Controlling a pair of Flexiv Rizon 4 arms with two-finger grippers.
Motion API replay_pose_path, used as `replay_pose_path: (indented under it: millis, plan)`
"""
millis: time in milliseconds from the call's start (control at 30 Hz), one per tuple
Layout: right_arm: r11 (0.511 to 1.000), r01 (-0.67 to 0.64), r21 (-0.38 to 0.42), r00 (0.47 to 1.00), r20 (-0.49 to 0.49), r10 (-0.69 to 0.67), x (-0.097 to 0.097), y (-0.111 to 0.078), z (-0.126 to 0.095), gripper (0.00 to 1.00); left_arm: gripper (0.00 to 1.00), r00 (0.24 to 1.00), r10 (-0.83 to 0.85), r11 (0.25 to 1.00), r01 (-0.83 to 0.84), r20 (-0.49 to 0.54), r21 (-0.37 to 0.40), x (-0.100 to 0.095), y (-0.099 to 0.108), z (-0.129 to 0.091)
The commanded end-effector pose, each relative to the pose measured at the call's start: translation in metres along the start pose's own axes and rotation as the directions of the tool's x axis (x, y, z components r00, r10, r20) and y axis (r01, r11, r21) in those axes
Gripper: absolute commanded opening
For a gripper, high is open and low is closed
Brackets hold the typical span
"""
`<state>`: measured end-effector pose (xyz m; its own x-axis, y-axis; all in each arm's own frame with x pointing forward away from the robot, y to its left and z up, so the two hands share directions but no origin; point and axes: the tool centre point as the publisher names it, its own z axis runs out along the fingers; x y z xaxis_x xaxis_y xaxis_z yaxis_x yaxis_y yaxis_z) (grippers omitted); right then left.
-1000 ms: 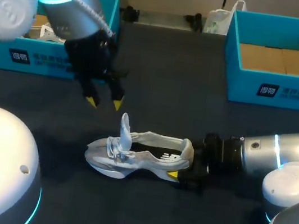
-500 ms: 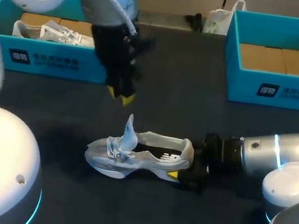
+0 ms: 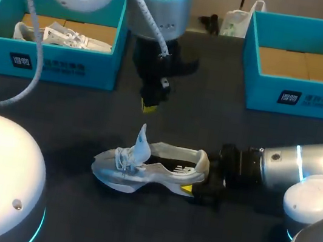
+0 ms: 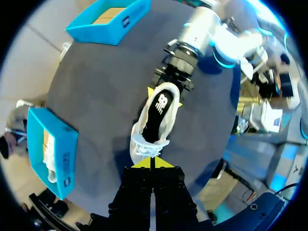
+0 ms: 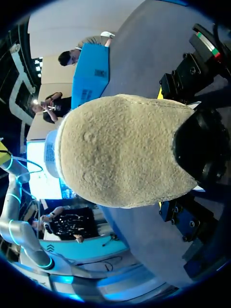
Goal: Take the shoe out of the shoebox, open the shoe tongue, remove and reinsert the insole, then place the shoe into the shoebox
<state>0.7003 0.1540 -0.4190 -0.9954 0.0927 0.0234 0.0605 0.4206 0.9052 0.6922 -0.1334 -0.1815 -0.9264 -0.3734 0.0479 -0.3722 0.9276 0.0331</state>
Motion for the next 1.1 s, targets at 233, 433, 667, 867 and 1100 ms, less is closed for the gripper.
replay_pose_path:
  millis: [233, 433, 667, 867, 1100]
  plan:
    - [1.0, 0.0, 0.006, 1.0, 0.0, 0.0, 0.0, 0.002, 0.0, 0.0, 0.0, 0.983, 0.178, 0.98, -0.181, 0.036, 0.087, 0.015, -0.014, 0.024]
    - [1.0, 0.0, 0.006, 1.0, 0.0, 0.0, 0.0, 0.002, 0.0, 0.0, 0.0, 0.979, 0.205, 0.967, -0.202, -0.001, 0.158, 0.019, -0.025, 0.035]
    - [1.0, 0.0, 0.006, 1.0, 0.0, 0.0, 0.0, 0.002, 0.0, 0.0, 0.0, 0.979, 0.205, 0.967, -0.202, -0.001, 0.158, 0.019, -0.025, 0.035]
    - [1.0, 0.0, 0.006, 1.0, 0.0, 0.0, 0.0, 0.002, 0.0, 0.0, 0.0, 0.947, 0.319, 0.94, -0.32, 0.023, 0.12, 0.03, -0.043, 0.076]
    - [1.0, 0.0, 0.006, 1.0, 0.0, 0.0, 0.0, 0.002, 0.0, 0.0, 0.0, 0.932, 0.361, 0.919, -0.361, 0.03, 0.159, 0.036, -0.056, 0.099]
